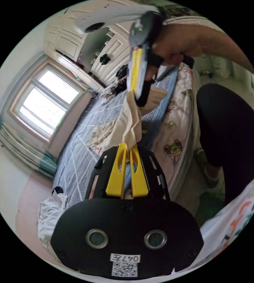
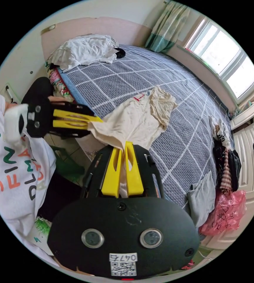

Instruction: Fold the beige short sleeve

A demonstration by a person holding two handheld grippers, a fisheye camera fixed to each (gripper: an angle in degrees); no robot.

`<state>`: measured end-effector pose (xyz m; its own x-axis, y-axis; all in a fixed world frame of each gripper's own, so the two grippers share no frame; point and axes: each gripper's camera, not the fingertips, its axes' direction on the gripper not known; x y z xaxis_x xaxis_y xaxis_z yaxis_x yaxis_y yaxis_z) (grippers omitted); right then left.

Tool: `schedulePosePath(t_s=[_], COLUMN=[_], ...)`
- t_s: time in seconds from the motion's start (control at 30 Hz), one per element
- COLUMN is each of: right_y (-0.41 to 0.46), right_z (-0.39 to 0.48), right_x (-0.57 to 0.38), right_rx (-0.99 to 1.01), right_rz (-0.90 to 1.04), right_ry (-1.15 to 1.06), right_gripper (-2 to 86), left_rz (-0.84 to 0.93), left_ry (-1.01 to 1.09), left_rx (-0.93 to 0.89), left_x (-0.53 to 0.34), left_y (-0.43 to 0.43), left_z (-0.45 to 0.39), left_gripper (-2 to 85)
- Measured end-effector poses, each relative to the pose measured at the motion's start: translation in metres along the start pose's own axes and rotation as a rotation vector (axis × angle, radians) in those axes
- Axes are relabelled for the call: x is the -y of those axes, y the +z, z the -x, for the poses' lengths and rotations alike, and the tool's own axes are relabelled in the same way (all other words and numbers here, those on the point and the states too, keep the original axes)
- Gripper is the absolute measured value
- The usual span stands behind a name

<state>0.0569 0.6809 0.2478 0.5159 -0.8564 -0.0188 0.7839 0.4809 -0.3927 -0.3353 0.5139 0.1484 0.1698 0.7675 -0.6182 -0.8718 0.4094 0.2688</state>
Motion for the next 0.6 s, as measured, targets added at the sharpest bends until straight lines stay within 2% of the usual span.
schedulePosePath(t_s=[0.03, 0.1, 0.2, 0.3, 0.43, 0.6], right_y=[0.004, 0.011, 0.016, 0.019, 0.027, 0.064], right_z=[-0.001, 0.001, 0.009, 0.019, -0.018, -0.111], right_x=[-0.001, -0.002, -0.003, 0.001, 0.025, 0.083], right_rx=[-0.004, 0.007, 0.124, 0.191, 0.105, 0.058], right_rz=[0.006, 0.02, 0.037, 0.057, 0.035, 0.036], right_ry=[-0.015, -0.048, -0.122, -0.211, -0.223, -0.185], right_gripper=[-0.1, -0.1, -0.1, -0.1, 0.0, 0.1], left_rz=[0.005, 0.056, 0.14, 0.189, 0.179, 0.24], left_ry=[0.003, 0.057, 0.141, 0.127, 0.103, 0.068], left_rx=[-0.033, -0.222, -0.477, -0.616, -0.574, -0.484], left_x=[0.0, -0.001, -0.001, 0.006, 0.029, 0.084], left_y=[-0.002, -0.01, -0.022, -0.022, 0.004, 0.096], left_z=[0.007, 0.036, 0.068, 0.101, 0.149, 0.24], left_gripper=[-0.2, -0.4, -0.5, -0.4, -0.3, -0.2])
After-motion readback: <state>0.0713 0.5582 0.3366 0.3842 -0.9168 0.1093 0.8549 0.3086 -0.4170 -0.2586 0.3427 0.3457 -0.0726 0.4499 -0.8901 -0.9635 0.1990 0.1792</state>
